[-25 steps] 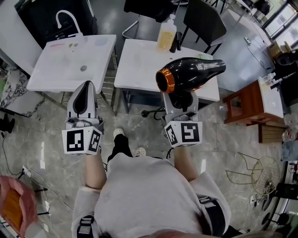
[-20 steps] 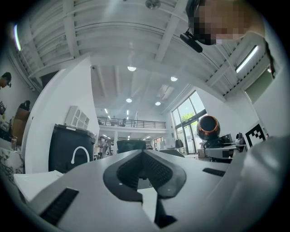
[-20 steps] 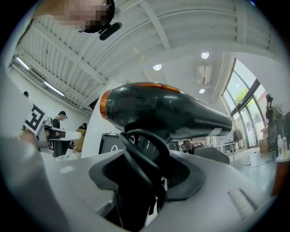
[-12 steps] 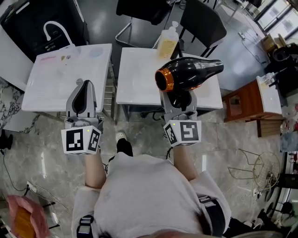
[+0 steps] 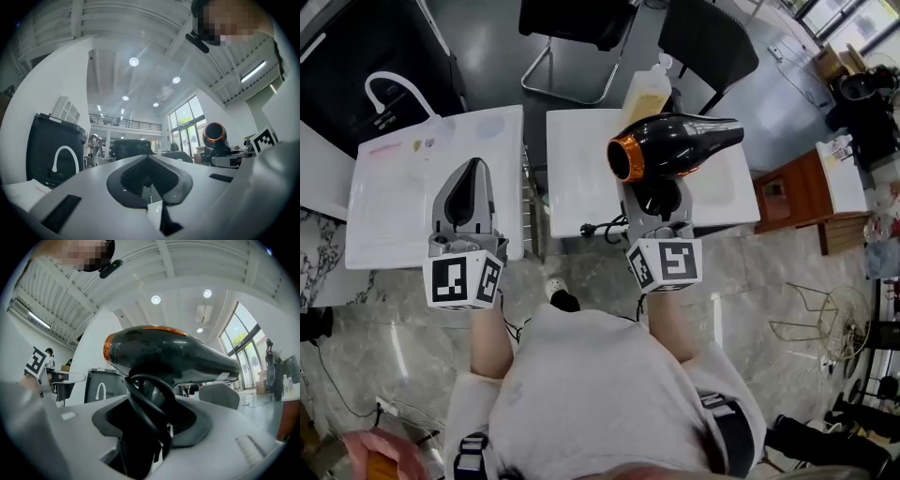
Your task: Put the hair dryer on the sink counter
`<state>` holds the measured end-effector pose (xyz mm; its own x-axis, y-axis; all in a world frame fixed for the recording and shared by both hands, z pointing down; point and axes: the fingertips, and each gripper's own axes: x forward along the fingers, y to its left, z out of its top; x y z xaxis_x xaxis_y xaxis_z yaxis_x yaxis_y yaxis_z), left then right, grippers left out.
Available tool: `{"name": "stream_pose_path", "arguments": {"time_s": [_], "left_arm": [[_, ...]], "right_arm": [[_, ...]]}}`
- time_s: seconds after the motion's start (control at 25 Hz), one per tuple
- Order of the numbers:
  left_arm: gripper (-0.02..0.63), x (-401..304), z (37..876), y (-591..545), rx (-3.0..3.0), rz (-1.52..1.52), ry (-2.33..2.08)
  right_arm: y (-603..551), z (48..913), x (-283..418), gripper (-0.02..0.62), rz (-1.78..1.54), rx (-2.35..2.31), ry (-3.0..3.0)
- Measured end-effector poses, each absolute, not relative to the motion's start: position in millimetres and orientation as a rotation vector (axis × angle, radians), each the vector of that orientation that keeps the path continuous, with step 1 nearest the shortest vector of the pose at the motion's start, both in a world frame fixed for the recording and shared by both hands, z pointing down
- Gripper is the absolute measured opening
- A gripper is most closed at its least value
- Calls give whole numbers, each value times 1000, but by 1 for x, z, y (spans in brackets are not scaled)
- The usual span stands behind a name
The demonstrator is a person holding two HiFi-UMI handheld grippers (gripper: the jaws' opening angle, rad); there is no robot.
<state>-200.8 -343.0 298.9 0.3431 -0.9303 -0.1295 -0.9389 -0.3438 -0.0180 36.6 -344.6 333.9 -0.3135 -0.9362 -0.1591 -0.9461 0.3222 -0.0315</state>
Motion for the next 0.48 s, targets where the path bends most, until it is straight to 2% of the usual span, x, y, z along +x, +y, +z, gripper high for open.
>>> {"name": "stream_pose_path", "arguments": {"time_s": [0.48], "left_arm": [[8,-230,317,-400,-2589,127,1682]], "right_arm": [[-392,372,-3,245,-20,-1857,2440]]}}
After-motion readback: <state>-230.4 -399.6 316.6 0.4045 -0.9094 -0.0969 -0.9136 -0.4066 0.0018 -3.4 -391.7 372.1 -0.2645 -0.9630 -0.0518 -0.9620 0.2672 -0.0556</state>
